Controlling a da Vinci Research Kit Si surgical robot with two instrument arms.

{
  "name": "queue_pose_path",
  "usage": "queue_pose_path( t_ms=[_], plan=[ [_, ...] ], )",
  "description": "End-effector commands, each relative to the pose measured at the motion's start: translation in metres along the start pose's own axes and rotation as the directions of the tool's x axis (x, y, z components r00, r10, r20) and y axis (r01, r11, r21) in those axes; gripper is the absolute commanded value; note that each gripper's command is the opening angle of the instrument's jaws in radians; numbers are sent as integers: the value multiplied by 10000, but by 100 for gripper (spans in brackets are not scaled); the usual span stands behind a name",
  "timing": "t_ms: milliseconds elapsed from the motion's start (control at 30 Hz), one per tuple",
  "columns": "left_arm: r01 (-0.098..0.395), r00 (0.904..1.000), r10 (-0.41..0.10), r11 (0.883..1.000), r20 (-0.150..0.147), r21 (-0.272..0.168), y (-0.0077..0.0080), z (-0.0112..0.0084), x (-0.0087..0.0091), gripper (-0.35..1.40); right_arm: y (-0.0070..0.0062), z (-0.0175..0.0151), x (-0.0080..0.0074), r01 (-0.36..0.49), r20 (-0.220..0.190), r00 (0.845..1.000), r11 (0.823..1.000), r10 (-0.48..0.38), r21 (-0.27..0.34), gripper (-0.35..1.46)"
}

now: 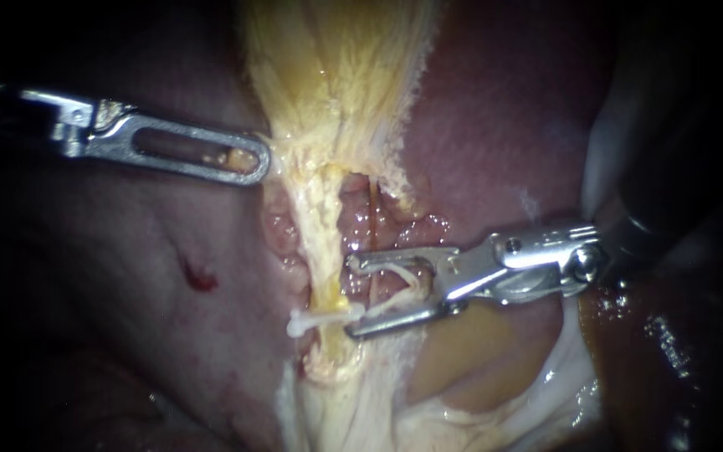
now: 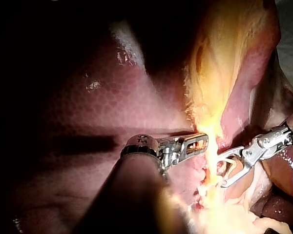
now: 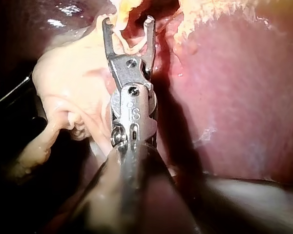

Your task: Clipping second clip left tube

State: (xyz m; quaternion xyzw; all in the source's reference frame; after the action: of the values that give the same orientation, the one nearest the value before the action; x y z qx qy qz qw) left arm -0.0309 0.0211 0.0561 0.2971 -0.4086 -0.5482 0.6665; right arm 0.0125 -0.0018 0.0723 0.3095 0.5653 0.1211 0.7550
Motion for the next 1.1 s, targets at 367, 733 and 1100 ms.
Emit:
queue_pose_path(
  t_ms=[367, 733, 1100],
  plan=[
    [7, 10000, -7, 10000, 11, -14, -2, 0, 0, -35, 0, 7, 1, -275, -225, 9994, 9993, 281, 267, 50],
    [13, 10000, -13, 10000, 20, -24, -4, 2, 0, -35, -14, 31, 17, -434, -630, 9969, 9964, 480, 724, 50],
    [23, 10000, -23, 10000, 35, -41, -6, 6, -1, -35, -17, 51, 21, -737, -1275, 9874, 9855, 936, 1530, 50]
  ],
)
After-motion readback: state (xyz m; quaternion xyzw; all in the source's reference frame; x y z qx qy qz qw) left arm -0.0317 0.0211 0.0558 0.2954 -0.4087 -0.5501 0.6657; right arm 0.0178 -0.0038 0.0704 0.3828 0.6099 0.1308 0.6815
